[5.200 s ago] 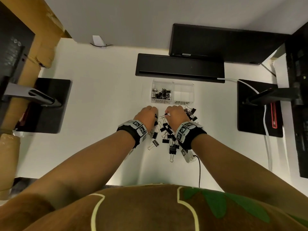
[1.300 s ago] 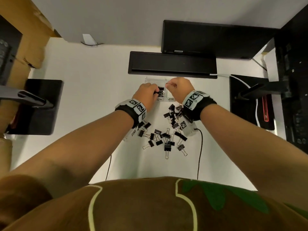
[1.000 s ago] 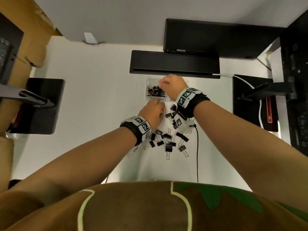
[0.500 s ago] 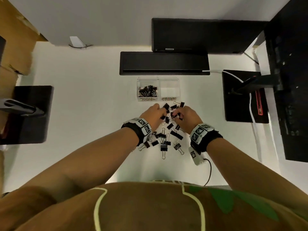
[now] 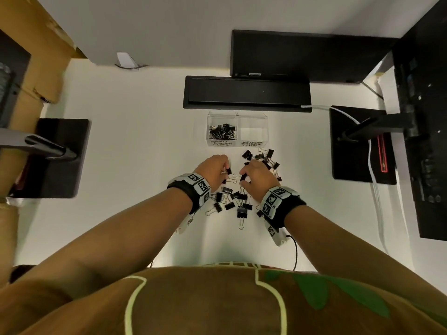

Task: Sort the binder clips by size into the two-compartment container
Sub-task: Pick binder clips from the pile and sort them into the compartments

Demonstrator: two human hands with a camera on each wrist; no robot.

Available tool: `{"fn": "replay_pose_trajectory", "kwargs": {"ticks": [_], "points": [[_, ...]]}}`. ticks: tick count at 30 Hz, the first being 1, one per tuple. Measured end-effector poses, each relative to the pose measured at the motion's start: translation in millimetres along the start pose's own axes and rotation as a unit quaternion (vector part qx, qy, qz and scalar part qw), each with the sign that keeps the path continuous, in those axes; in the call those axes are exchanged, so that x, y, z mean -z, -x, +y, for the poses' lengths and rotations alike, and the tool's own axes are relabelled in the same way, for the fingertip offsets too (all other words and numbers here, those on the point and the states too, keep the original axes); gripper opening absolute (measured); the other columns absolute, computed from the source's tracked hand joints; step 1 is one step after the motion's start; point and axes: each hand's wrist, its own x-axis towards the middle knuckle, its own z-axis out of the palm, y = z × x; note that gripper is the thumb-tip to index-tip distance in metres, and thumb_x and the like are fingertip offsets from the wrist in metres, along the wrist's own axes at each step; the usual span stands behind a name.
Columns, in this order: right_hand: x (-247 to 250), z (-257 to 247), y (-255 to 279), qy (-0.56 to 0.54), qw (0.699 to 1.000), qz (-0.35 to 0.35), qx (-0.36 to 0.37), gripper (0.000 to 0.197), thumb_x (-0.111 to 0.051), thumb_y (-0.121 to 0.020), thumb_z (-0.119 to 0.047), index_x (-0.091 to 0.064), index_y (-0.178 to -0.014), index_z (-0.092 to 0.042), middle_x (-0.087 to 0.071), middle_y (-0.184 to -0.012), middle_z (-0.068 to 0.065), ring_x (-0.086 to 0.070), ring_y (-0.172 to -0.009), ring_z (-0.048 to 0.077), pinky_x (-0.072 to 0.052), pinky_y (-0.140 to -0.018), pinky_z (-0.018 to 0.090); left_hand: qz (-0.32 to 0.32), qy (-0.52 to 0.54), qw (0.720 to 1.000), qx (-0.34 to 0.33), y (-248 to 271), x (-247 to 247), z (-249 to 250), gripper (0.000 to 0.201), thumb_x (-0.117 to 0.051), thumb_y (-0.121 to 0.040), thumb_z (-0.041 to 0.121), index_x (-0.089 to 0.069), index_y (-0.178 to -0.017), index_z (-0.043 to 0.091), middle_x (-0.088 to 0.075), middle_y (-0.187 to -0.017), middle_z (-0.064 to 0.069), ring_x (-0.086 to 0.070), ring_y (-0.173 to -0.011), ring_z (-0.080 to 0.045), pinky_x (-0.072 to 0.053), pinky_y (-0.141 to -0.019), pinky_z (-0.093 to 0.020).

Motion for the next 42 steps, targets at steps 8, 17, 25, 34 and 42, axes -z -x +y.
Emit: {"fn": "replay_pose_trajectory", "kwargs": {"ticks": [8, 17, 25, 34, 42], "points": [[2, -5, 5, -0.099, 0.994, 0.026, -0.03, 0.02, -0.064, -0.084, -0.018, -0.059, -0.102, -0.01, -0.058, -0.095, 0.002, -0.056, -0.086, 0.016, -0.045, -0.075, 0.024, -0.019, -0.058, 0.998, 0.003, 3, -6, 2, 0.034, -0.052, -0.091, 0.018, -0.05, -0.125, 0.017, -0.049, -0.12, -0.008, -0.056, -0.103, -0.024, -0.05, -0.088, -0.038], [39, 29, 4, -0.456, 0.855, 0.127, -0.213, 0.026, -0.038, -0.092, -0.009, -0.063, -0.085, -0.008, -0.058, -0.071, 0.007, -0.05, -0.058, 0.016, -0.044, -0.055, 0.029, 0.026, -0.042, 0.999, -0.023, 2, -7, 6, 0.01, -0.056, -0.089, 0.012, -0.053, -0.094, 0.004, -0.057, -0.102, -0.014, -0.054, -0.092, -0.027, -0.041, -0.076, -0.032], [35, 32, -3, -0.171, 0.963, 0.098, -0.185, 0.017, -0.058, -0.089, -0.027, -0.056, -0.094, -0.011, -0.056, -0.083, -0.001, -0.053, -0.076, 0.015, -0.04, -0.064, 0.025, 0.03, 0.078, 0.996, 0.019, 0, -3, 23, 0.022, -0.044, -0.089, 0.002, -0.043, -0.111, 0.007, -0.054, -0.086, -0.005, -0.053, -0.077, -0.021, -0.05, -0.076, -0.037], [28, 32, 5, -0.143, 0.974, 0.076, -0.158, 0.013, -0.057, -0.084, -0.015, -0.054, -0.096, -0.013, -0.047, -0.069, -0.007, -0.047, -0.061, 0.01, -0.034, -0.05, 0.019, -0.019, -0.062, 0.997, -0.036, -9, -14, 29, 0.023, -0.036, -0.099, 0.023, -0.05, -0.112, 0.01, -0.054, -0.108, -0.013, -0.055, -0.097, -0.028, -0.044, -0.081, -0.035], [38, 9, -22, -0.073, 0.995, 0.042, -0.062, 0.025, -0.054, -0.09, -0.015, -0.057, -0.114, -0.021, -0.054, -0.086, -0.003, -0.049, -0.076, 0.016, -0.042, -0.069, 0.027, -0.041, -0.133, 0.989, -0.055, -11, -19, 32, 0.027, -0.052, -0.092, 0.022, -0.052, -0.117, 0.014, -0.049, -0.113, -0.011, -0.053, -0.103, -0.029, -0.048, -0.08, -0.037]]}}
